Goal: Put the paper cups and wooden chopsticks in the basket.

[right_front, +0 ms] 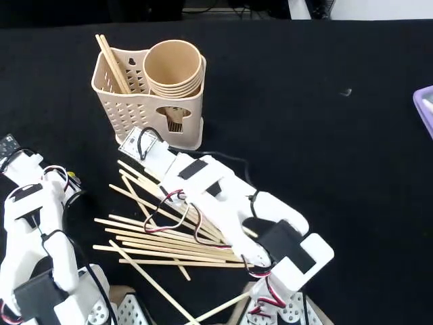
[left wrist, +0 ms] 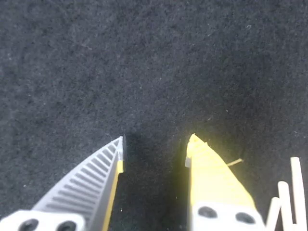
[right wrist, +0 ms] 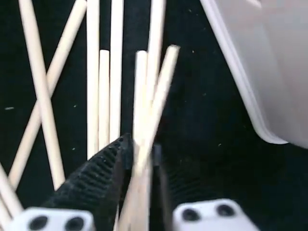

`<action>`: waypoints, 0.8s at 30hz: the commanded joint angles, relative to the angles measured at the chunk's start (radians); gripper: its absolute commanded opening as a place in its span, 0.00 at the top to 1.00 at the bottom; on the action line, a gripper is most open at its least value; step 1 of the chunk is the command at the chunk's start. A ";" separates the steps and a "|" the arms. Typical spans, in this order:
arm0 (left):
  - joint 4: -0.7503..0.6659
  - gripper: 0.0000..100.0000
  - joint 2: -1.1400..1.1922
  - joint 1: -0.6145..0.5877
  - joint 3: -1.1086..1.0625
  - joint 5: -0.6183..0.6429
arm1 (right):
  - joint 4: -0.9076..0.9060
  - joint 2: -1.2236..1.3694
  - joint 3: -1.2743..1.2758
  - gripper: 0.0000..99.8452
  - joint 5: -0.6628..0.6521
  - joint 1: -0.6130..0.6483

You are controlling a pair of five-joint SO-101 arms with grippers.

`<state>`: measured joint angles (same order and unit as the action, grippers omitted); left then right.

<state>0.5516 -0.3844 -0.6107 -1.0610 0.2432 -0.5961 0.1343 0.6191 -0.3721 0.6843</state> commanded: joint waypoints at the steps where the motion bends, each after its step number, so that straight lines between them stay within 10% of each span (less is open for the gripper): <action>1: -0.014 0.79 -0.003 -0.005 0.007 0.003 | -0.017 -0.033 -0.036 0.99 0.005 0.006; 24: -0.015 0.79 -0.003 -0.007 0.007 0.003 | -0.098 -0.739 -0.007 0.99 0.009 0.008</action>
<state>0.5516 -0.3844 -0.6107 -1.0610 0.2432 -0.6989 -0.5255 0.7158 -0.3736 0.6859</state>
